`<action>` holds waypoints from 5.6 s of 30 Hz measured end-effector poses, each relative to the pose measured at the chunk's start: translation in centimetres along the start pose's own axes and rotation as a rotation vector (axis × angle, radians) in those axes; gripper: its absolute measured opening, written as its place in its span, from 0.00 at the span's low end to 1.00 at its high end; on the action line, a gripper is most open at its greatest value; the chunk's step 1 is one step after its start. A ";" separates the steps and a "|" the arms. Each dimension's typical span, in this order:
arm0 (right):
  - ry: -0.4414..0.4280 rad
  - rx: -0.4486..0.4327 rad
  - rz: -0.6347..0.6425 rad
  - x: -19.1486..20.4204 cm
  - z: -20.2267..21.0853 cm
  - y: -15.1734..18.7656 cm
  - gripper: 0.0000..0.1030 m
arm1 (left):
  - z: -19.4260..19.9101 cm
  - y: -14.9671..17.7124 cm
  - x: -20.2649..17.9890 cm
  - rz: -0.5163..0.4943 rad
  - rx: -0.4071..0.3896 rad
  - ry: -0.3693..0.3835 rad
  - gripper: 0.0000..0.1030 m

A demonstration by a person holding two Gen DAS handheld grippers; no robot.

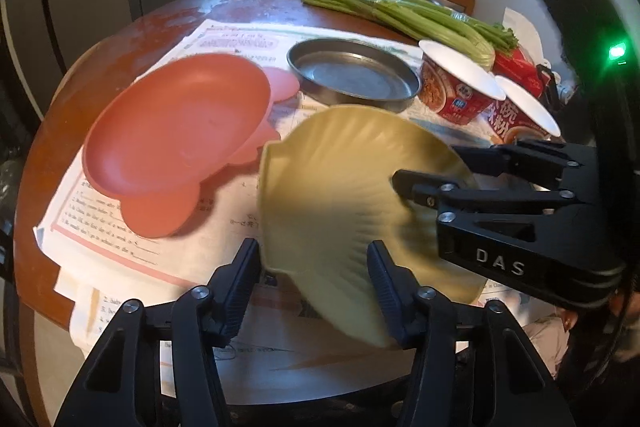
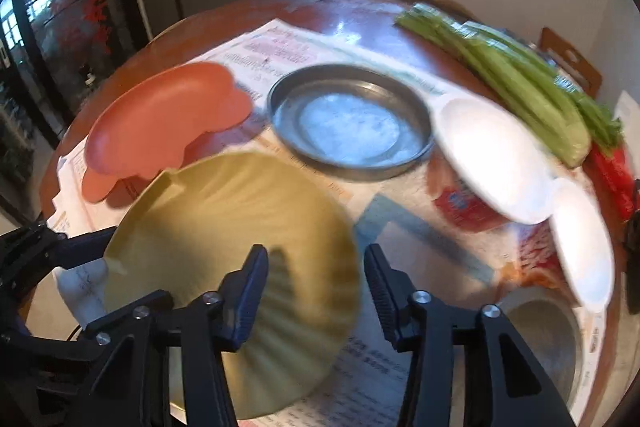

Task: Organize plates and bowls
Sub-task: 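Lift the yellow plate and carry it over the pink plate, then lower the yellow plate onto the pink plate and open the left gripper, then move the left gripper to the shallow steel plate and grasp its rim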

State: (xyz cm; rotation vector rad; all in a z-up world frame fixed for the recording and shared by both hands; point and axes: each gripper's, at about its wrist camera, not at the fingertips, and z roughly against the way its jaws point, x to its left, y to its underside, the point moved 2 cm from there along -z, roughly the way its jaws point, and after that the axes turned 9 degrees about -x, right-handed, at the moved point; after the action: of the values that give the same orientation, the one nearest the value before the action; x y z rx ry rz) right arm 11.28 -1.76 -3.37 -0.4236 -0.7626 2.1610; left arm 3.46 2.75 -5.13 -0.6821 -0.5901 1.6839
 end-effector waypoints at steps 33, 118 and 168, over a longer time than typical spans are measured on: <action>-0.138 -0.187 -0.095 4.3 6.6 -5.2 0.44 | 4.9 -7.1 7.2 0.111 -0.189 -0.069 0.46; -0.084 -0.216 -0.253 3.8 1.1 -8.1 0.44 | 1.3 -9.0 14.4 0.120 -0.196 -0.122 0.48; 0.022 -0.182 -0.616 -4.6 0.9 -2.8 0.47 | -8.9 -16.8 2.1 -0.144 -0.014 0.075 0.58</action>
State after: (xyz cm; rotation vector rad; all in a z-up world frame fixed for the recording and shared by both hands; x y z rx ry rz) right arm 15.35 -4.23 -0.62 -0.2578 -0.9375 1.5181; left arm 20.96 8.51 0.12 -0.6935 -0.5848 1.5155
